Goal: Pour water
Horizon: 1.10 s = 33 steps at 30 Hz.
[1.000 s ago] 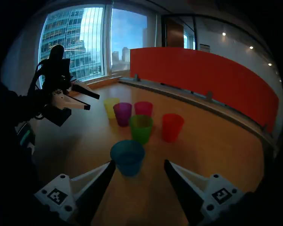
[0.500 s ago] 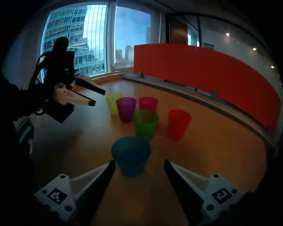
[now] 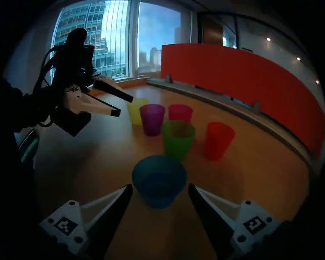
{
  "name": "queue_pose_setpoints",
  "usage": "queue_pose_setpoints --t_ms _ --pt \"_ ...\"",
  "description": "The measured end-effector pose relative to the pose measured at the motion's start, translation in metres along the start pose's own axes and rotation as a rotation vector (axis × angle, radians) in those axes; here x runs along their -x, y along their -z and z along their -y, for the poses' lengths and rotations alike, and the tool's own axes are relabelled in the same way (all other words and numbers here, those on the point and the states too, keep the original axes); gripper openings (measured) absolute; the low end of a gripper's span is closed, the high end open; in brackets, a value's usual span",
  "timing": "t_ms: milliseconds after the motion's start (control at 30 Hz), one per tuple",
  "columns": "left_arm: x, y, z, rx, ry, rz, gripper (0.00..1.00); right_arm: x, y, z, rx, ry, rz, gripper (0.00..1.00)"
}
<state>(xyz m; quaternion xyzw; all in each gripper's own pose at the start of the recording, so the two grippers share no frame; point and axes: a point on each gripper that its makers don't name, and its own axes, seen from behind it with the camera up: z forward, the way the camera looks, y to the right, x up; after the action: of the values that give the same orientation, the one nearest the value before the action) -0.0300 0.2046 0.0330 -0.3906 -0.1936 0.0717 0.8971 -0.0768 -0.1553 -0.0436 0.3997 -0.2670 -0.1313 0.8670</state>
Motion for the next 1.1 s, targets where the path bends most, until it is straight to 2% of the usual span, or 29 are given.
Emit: queue_pose_setpoints --t_ms 467,633,767,1100 --pt "-0.001 -0.013 -0.003 0.010 -0.010 0.005 0.93 -0.004 -0.025 0.002 -0.018 0.017 0.021 1.00" --pt "-0.001 -0.018 -0.004 0.014 -0.011 0.005 0.93 -0.006 -0.029 -0.001 -0.014 0.021 0.020 1.00" --pt "-0.001 -0.021 -0.005 0.017 -0.016 0.008 0.93 -0.005 -0.031 -0.001 -0.014 0.024 0.021 0.93" --pt "0.004 -0.029 -0.003 0.012 -0.027 0.025 0.93 -0.004 -0.028 -0.001 -0.025 0.024 0.016 0.91"
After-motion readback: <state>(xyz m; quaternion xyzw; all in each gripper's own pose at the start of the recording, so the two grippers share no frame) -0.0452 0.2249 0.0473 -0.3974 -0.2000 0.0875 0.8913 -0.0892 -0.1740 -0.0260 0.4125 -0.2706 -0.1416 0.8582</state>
